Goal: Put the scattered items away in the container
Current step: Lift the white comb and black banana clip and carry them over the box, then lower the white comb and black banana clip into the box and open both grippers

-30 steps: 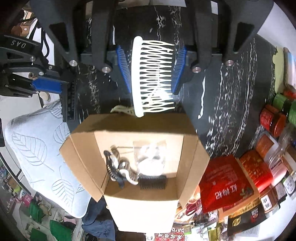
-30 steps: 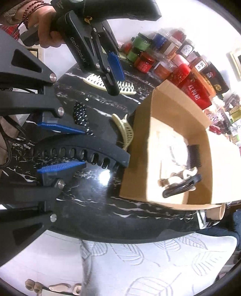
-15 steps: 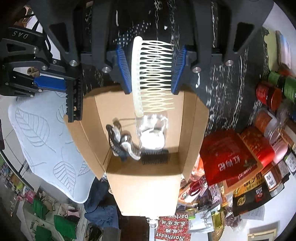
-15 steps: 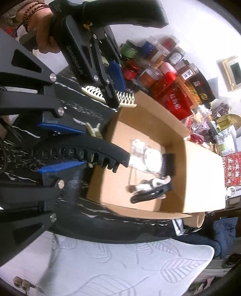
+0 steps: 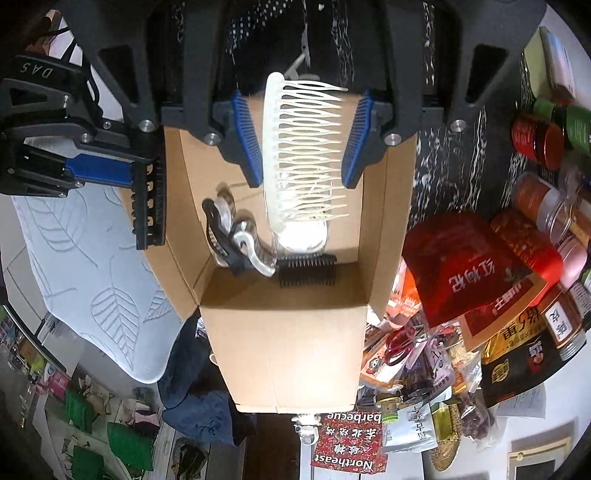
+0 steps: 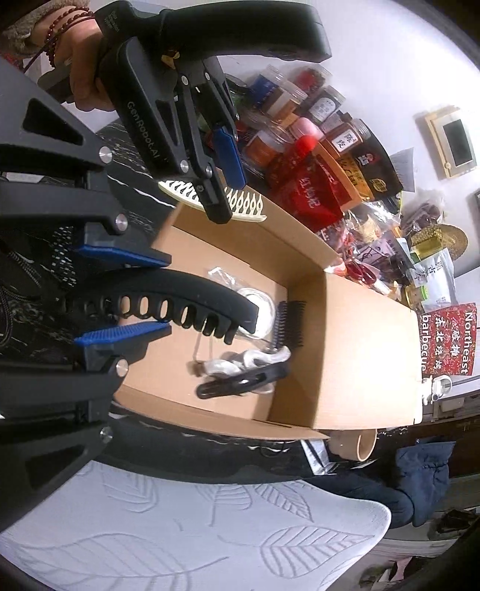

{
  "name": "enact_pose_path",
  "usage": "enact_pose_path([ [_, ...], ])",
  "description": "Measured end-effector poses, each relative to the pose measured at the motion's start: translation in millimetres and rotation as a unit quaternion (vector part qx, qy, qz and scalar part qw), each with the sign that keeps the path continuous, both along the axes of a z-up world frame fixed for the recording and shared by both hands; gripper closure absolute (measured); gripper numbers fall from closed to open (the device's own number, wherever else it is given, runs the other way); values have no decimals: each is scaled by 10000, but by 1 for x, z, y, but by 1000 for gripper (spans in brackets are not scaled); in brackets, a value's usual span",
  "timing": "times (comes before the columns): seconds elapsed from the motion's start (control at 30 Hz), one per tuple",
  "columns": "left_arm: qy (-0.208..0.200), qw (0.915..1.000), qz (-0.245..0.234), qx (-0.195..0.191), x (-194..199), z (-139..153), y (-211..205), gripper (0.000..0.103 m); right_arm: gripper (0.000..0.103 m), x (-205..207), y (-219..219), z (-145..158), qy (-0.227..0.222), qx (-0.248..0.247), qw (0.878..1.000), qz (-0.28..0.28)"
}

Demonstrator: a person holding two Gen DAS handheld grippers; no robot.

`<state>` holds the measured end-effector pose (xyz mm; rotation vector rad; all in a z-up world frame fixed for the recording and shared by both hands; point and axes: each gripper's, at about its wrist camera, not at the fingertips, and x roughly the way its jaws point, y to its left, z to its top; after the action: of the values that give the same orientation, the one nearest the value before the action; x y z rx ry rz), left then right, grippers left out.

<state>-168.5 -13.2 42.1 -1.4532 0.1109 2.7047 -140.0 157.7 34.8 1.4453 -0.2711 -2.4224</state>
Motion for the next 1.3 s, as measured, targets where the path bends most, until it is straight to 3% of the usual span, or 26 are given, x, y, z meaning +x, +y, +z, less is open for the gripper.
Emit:
enact_pose_path([
  [0.77,-284,9995,-125,-38,-131,-35,13,61,73,-126,30,-33,-284,25,9995,115],
  [1.3,-563,9979,-255,-180,-162,-71,11,61,73,-163,20,-61,-486,223,9983,222],
])
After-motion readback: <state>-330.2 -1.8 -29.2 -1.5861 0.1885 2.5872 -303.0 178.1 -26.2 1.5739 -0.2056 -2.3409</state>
